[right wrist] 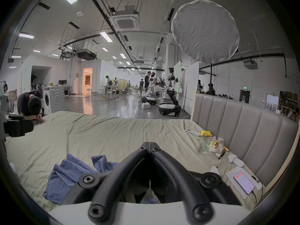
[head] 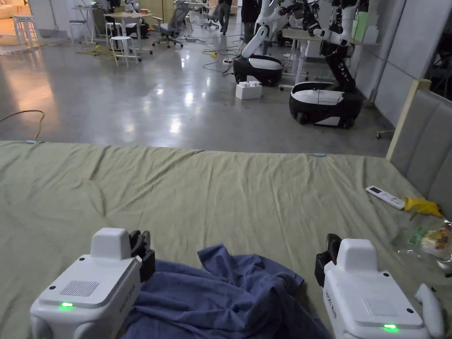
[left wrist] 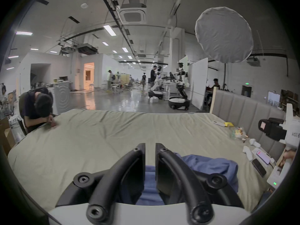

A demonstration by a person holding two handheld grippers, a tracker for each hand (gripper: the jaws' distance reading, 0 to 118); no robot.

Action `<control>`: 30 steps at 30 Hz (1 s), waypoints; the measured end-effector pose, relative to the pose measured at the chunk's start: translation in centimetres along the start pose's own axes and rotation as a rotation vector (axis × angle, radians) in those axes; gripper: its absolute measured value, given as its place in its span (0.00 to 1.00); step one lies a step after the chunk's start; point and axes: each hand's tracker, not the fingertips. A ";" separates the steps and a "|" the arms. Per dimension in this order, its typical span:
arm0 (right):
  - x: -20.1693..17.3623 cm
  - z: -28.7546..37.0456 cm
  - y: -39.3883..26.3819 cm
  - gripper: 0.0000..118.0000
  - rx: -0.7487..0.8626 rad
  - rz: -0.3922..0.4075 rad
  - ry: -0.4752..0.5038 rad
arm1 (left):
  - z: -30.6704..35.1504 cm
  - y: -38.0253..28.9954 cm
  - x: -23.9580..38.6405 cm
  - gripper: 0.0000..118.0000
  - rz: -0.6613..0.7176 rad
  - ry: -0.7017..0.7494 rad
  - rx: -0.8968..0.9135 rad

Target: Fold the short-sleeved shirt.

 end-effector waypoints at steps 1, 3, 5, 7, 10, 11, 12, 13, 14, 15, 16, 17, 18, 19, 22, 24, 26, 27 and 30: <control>-0.4 0.0 0.1 0.00 0.011 0.006 0.001 | 0.4 -0.4 -0.5 0.06 0.008 0.004 0.001; -0.9 0.0 0.2 0.00 0.020 0.009 0.005 | 0.9 -0.8 -1.2 0.02 0.025 0.020 -0.015; -1.4 -0.1 0.2 0.00 0.026 0.008 0.018 | 1.2 -1.1 -1.8 0.00 0.040 0.038 -0.024; -1.8 -0.1 0.3 0.00 0.027 0.017 0.026 | 1.5 -0.9 -2.1 0.00 0.069 0.060 -0.040; -2.1 -0.3 0.3 0.00 0.026 0.021 0.035 | 1.1 -0.9 -2.9 0.00 0.087 0.079 -0.058; -2.1 -0.3 0.3 0.00 0.024 0.019 0.037 | 1.0 -0.9 -3.2 0.00 0.096 0.079 -0.072; -2.1 -0.2 0.3 0.00 0.023 0.019 0.038 | 0.9 -1.1 -3.6 0.00 0.115 0.065 -0.084; -2.1 -0.3 0.2 0.00 0.020 0.019 0.040 | 0.7 -1.2 -3.9 0.00 0.127 0.056 -0.100; -2.1 -0.3 0.1 0.00 0.016 0.020 0.040 | 0.4 -1.5 -4.0 0.00 0.131 0.030 -0.170; -2.0 -0.3 0.0 0.00 0.014 0.022 0.040 | 0.0 -2.0 -4.2 0.00 0.137 0.017 -0.215; -1.9 -0.3 -0.2 0.00 0.011 0.023 0.041 | -0.3 -2.6 -4.4 0.00 0.148 0.012 -0.250; -1.9 -0.3 -0.4 0.00 0.006 0.024 0.041 | -0.7 -3.3 -4.6 0.00 0.155 0.001 -0.309; -1.8 -0.3 -0.6 0.00 0.000 0.025 0.039 | -1.6 -4.5 -5.2 0.00 0.170 -0.005 -0.356; -1.7 -0.4 -0.8 0.00 -0.006 0.023 0.040 | -2.0 -5.3 -5.4 0.00 0.185 -0.006 -0.380; -1.5 -0.4 -1.5 0.00 -0.033 0.009 0.038 | -4.0 -8.1 -6.2 0.00 0.223 -0.024 -0.509; -1.4 -0.3 -1.8 0.00 -0.042 0.009 0.039 | -5.2 -9.7 -6.3 0.00 0.224 -0.026 -0.612; -1.2 -0.2 -2.1 0.00 -0.049 0.016 0.038 | -6.2 -11.1 -5.9 0.11 0.180 -0.020 -0.715; -1.2 -0.2 -2.3 0.00 -0.052 0.018 0.037 | -6.6 -11.8 -5.5 0.33 0.144 -0.013 -0.756; -1.0 -0.2 -2.8 0.00 -0.064 0.020 0.033 | -7.3 -14.0 -4.7 0.65 0.086 0.005 -0.838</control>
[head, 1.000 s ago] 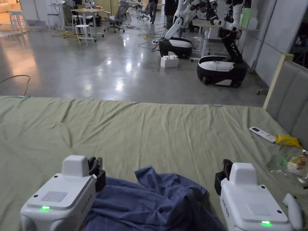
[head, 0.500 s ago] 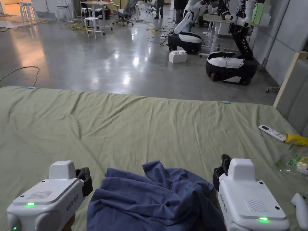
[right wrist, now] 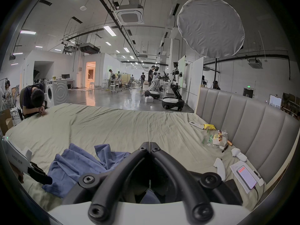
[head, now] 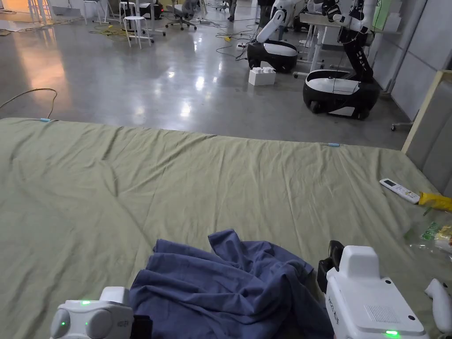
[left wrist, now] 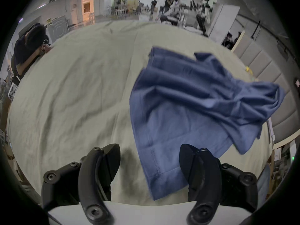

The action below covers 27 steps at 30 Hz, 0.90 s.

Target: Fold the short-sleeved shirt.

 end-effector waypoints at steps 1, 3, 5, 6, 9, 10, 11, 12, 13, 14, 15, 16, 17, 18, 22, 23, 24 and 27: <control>0.1 -0.1 -0.2 0.00 -0.006 0.002 -0.002 | -0.5 -0.2 0.1 0.65 0.014 0.005 0.011; 0.2 -0.1 -0.5 0.00 -0.018 -0.003 -0.005 | -1.3 -0.5 0.5 0.66 0.021 0.028 0.024; 0.3 -0.2 -0.9 0.00 -0.029 -0.005 -0.008 | -1.5 -0.3 1.0 0.66 -0.010 0.064 0.018; 0.3 -0.2 -1.1 0.00 -0.035 -0.004 -0.009 | -1.6 -0.1 1.4 0.65 -0.028 0.083 0.013; 0.4 -0.3 -1.6 0.00 -0.051 -0.009 -0.008 | -1.3 -0.4 3.0 0.54 -0.090 0.141 0.019; 0.5 -0.2 -1.8 0.00 -0.054 -0.010 -0.010 | -1.3 -0.6 3.6 0.46 -0.124 0.141 0.029; 0.5 -0.2 -2.0 0.00 -0.059 -0.012 -0.012 | -1.2 -0.8 4.2 0.37 -0.152 0.146 0.034; 0.7 -0.2 -2.2 0.00 -0.066 -0.019 -0.013 | -0.7 -1.2 5.0 0.22 -0.180 0.142 0.042; 0.9 -0.2 -2.3 0.00 -0.070 -0.023 -0.013 | -0.7 -1.4 5.5 0.16 -0.191 0.138 0.049; 1.1 -0.2 -2.5 0.00 -0.075 -0.024 -0.016 | -0.7 -1.6 5.7 0.13 -0.194 0.138 0.052; 1.3 -0.2 -2.7 0.00 -0.081 -0.026 -0.020 | -0.7 -1.7 5.8 0.09 -0.200 0.137 0.050; 1.7 -0.3 -2.9 0.00 -0.087 -0.029 -0.025 | -1.7 -1.3 4.9 0.06 -0.198 0.122 0.046; 2.1 -0.3 -3.1 0.00 -0.095 -0.033 -0.030 | -1.5 -1.1 4.4 0.06 -0.170 0.088 0.041; 2.7 -0.4 -3.3 0.00 -0.101 -0.038 -0.036 | -1.1 -0.9 3.7 0.05 -0.126 0.044 0.048; 5.0 -0.9 -4.7 0.00 -0.202 -0.052 -0.044 | 0.9 -0.4 1.4 0.04 -0.075 -0.037 0.090; 5.6 -1.0 -5.4 0.00 -0.252 -0.083 -0.055 | 1.4 -0.3 1.2 0.03 -0.081 -0.043 0.108; 6.0 -1.3 -5.8 0.01 -0.241 -0.064 -0.045 | 2.8 -0.4 1.8 0.03 -0.091 -0.042 0.135; 6.9 -2.1 -7.1 0.03 -0.336 -0.046 -0.007 | 4.7 0.1 1.4 0.03 -0.087 -0.082 0.190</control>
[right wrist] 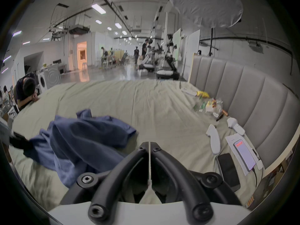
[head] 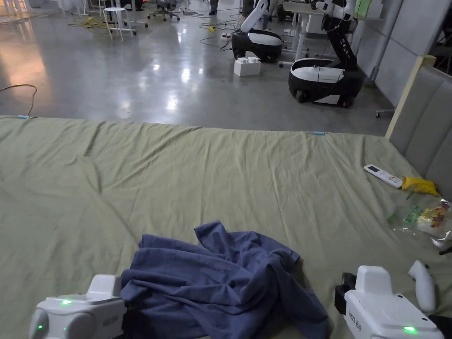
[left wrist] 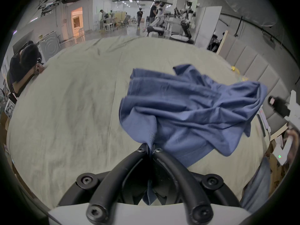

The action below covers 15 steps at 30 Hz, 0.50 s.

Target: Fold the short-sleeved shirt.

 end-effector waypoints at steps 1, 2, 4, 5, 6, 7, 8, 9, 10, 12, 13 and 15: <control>0.1 -0.4 -0.2 0.07 -0.037 0.015 0.015 | 0.3 0.3 -0.3 0.03 0.005 -0.003 0.012; 0.2 -0.8 -0.5 0.14 -0.063 0.021 0.032 | 0.8 0.6 -0.3 0.03 0.002 -0.003 0.029; 0.0 -1.6 -1.0 0.28 -0.126 0.023 0.074 | 1.5 1.1 -0.4 0.03 -0.005 -0.003 0.046; -0.2 -2.1 -1.3 0.34 -0.152 0.024 0.082 | 1.7 1.2 -0.5 0.03 -0.004 -0.007 0.059; -0.5 -2.7 -1.6 0.41 -0.193 0.035 0.094 | 2.0 1.4 -0.6 0.03 0.005 -0.016 0.073; -0.9 -3.2 -2.0 0.45 -0.212 0.036 0.099 | 2.1 1.5 -0.7 0.03 0.017 -0.027 0.076; -1.2 -3.9 -2.4 0.47 -0.215 0.037 0.100 | 2.3 1.5 -0.7 0.03 0.023 -0.030 0.081; -1.5 -4.6 -2.8 0.47 -0.249 0.045 0.108 | 2.3 1.6 -0.6 0.03 0.025 -0.028 0.083; -1.8 -5.3 -3.2 0.47 -0.273 0.053 0.104 | 2.4 1.6 -0.6 0.03 0.022 -0.025 0.087; -2.6 -6.8 -4.1 0.48 -0.325 0.066 0.115 | 2.3 1.5 -0.5 0.03 0.015 -0.020 0.087; -2.9 -7.5 -4.5 0.48 -0.346 0.068 0.115 | 2.2 1.4 -0.4 0.03 0.016 -0.018 0.083; -3.6 -8.7 -5.3 0.36 -0.371 0.078 0.113 | 2.1 0.9 -0.3 0.03 0.018 -0.015 0.085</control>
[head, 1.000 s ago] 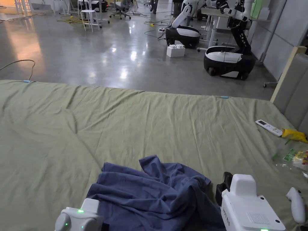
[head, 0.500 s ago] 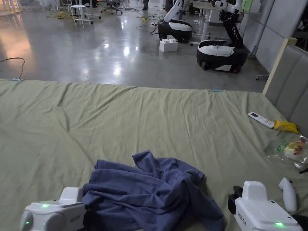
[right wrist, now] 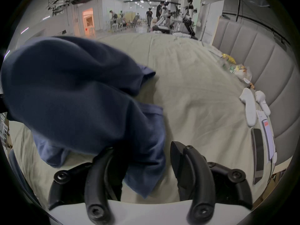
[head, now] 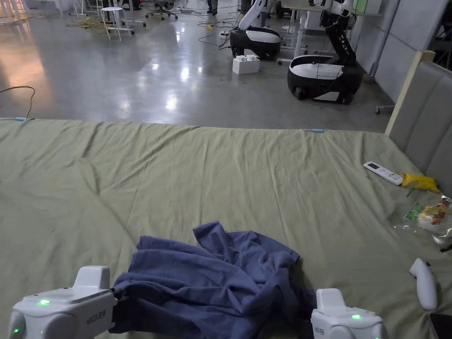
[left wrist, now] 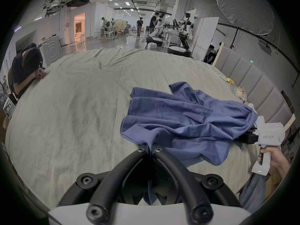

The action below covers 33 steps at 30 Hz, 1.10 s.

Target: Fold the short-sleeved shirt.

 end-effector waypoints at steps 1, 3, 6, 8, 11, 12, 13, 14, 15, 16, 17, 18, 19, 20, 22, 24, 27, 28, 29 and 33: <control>-0.2 -0.4 -0.2 0.25 -0.006 0.007 0.014 | -0.2 -0.2 0.2 0.03 -0.006 0.023 -0.020; -0.7 -0.5 -0.6 0.18 0.018 0.004 0.035 | -0.8 -0.7 0.1 0.03 -0.023 0.051 -0.023; -1.1 -0.4 -0.5 0.12 0.032 0.034 0.024 | -0.7 -1.3 0.4 0.03 0.001 0.007 -0.023; -1.1 -0.1 -0.4 0.11 0.034 0.037 0.019 | -0.8 -1.5 0.7 0.03 0.004 0.021 -0.030; -0.8 1.0 -0.2 0.09 0.070 0.017 0.005 | -0.8 -1.3 0.3 0.03 0.012 0.011 -0.011; -0.7 1.2 -0.4 0.09 0.103 0.015 -0.014 | -0.5 -1.1 0.4 0.03 0.015 0.006 0.004; -0.5 1.8 -0.2 0.09 0.130 0.014 -0.022 | -0.3 -0.7 0.5 0.03 0.012 0.005 0.013; -0.2 2.4 0.2 0.08 0.150 0.005 -0.019 | 0.0 -0.3 0.5 0.02 0.007 0.002 0.027; 0.1 3.2 0.6 0.08 0.180 -0.010 -0.019 | 0.3 0.2 0.5 0.02 0.005 -0.002 0.041; 0.2 4.4 1.4 0.08 0.215 -0.013 -0.026 | 0.6 0.8 0.5 0.02 0.008 -0.002 0.059; 0.4 5.1 2.0 0.08 0.241 -0.011 -0.032 | 0.9 1.3 0.5 0.02 0.014 -0.006 0.077; 0.6 6.0 2.7 0.08 0.268 -0.007 -0.035 | 1.1 2.1 0.1 0.02 0.028 -0.018 0.090; 0.7 6.8 3.3 0.08 0.294 -0.002 -0.036 | 1.4 2.8 0.1 0.02 0.033 -0.023 0.097; 0.8 7.8 4.2 0.08 0.330 0.002 -0.040 | 1.8 3.5 0.2 0.02 0.031 -0.025 0.123; 1.0 9.5 5.7 0.08 0.374 0.018 -0.040 | 3.5 5.2 1.0 0.02 0.011 -0.021 0.151; 1.2 11.1 7.1 0.08 0.425 0.022 -0.046 | 4.5 6.7 1.2 0.02 0.006 -0.028 0.197; 1.7 12.9 8.9 0.08 0.477 0.019 -0.051 | 6.7 9.3 1.7 0.02 -0.011 -0.011 0.255; 1.8 13.4 9.5 0.08 0.495 0.019 -0.060 | 7.3 10.1 1.7 0.02 -0.016 -0.004 0.272; 2.0 14.0 10.2 0.08 0.499 0.019 -0.063 | 7.9 11.0 1.6 0.02 -0.014 -0.004 0.284; 2.8 16.4 13.0 0.08 0.564 -0.003 -0.070 | 10.2 14.7 0.6 0.02 -0.005 0.008 0.358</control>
